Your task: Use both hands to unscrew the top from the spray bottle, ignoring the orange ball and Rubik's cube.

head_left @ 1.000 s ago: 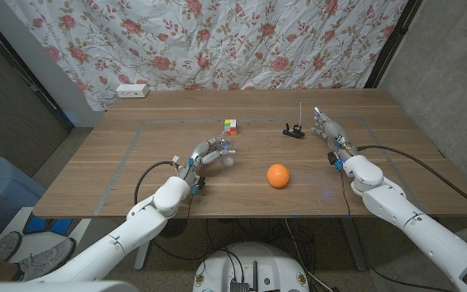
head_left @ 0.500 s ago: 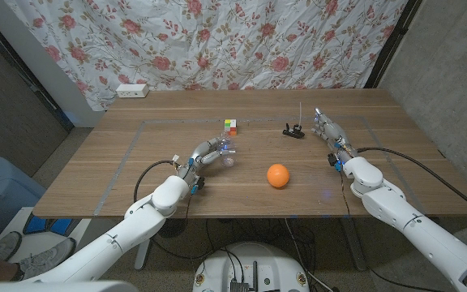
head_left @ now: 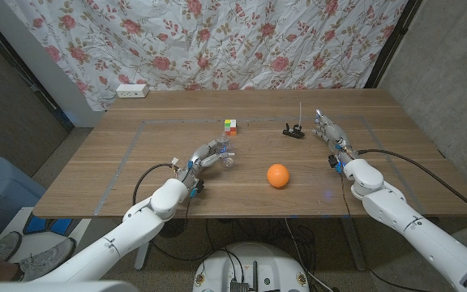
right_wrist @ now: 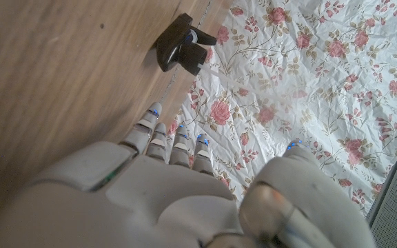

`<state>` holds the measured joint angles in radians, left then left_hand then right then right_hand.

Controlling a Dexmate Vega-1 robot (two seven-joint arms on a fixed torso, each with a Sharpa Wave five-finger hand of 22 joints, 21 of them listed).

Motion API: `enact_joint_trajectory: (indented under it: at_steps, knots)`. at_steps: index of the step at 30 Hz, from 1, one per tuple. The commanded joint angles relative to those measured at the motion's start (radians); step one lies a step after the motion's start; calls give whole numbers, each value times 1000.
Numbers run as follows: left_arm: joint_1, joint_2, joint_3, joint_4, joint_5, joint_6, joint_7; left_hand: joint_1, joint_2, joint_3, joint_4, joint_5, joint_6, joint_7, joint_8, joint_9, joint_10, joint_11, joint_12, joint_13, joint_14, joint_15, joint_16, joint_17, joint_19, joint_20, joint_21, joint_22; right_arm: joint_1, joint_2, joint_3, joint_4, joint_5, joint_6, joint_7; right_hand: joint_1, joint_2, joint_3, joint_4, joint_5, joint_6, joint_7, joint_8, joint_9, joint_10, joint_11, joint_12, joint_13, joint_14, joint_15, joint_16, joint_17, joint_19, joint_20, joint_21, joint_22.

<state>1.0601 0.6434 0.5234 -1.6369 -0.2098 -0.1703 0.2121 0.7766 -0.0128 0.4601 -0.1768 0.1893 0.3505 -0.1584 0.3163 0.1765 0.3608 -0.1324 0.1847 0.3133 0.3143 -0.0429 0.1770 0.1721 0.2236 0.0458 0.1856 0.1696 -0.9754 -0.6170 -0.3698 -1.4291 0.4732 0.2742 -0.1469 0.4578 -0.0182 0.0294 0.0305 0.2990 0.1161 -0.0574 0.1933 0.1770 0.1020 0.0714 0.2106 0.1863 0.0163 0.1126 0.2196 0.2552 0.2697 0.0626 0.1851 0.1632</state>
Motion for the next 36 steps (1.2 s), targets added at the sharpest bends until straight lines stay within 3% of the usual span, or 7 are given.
enact_joint_trajectory:
  at_steps: [1,13,19,20,23,26,36]
  knots:
    - [15,18,-7,-13,-10,5,-10,8,-28,-13,0,9,-36,26,-36,2,-31,2,-1,-23,-30,-48,-3,1,-7,-6,3,3,-8,2,3,-4,-4,7,-9,-3,-6,1,-6,-1,10,1,5,3,5,2,-1,2,0,8,3,2,6,4,4,3]
    - [23,37,-18,-17,-15,-11,-20,26,-60,-32,2,4,-108,57,-103,0,-112,22,-6,-73,-128,-34,-10,0,-42,-18,-4,1,-19,4,4,-16,-11,12,-23,-2,-6,0,-9,-3,12,-2,3,3,5,1,-3,2,0,12,1,-2,6,6,3,3]
    - [22,48,-21,-14,-29,-16,-46,35,-77,-48,7,-5,-163,67,-126,1,-179,39,-7,-106,-233,-17,-14,-2,-95,-37,-10,0,-24,6,4,-23,-17,11,-32,-2,-6,0,-11,-5,12,-2,2,3,4,1,-5,2,1,14,1,-3,6,6,3,3]
    - [22,49,-22,-11,-30,-21,-47,36,-80,-52,8,-7,-189,74,-132,1,-200,26,-8,-112,-251,-11,-11,-2,-113,-46,-11,-1,-26,6,4,-26,-18,9,-35,-2,-6,0,-11,-5,12,-2,2,3,5,0,-5,2,1,15,1,-4,6,7,2,3]
    - [25,53,-26,-8,-35,-29,-53,36,-81,-57,11,-9,-222,81,-135,1,-235,26,-9,-120,-287,-8,-12,-2,-145,-52,-13,-2,-31,4,5,-34,-20,6,-42,-3,-5,0,-11,-6,11,-2,1,4,4,1,-6,2,0,14,0,-4,6,7,2,3]
    - [27,58,-30,-8,-42,-31,-59,31,-81,-65,14,-11,-254,92,-134,1,-277,49,-9,-126,-324,0,-10,-2,-180,-55,-14,-2,-36,4,6,-42,-22,2,-48,-3,-4,-1,-12,-6,12,-2,1,4,4,1,-6,2,0,16,0,-5,6,8,2,3]
    - [20,82,-41,3,-95,-69,-141,-15,-94,-97,28,-17,-323,122,-135,0,-356,77,-8,-131,-411,28,-10,-2,-276,-70,-17,-2,-51,1,12,-60,-15,10,-44,-17,-5,-7,-8,-11,2,-9,-4,4,-11,7,-14,2,-16,23,-6,-7,-12,17,-4,3]
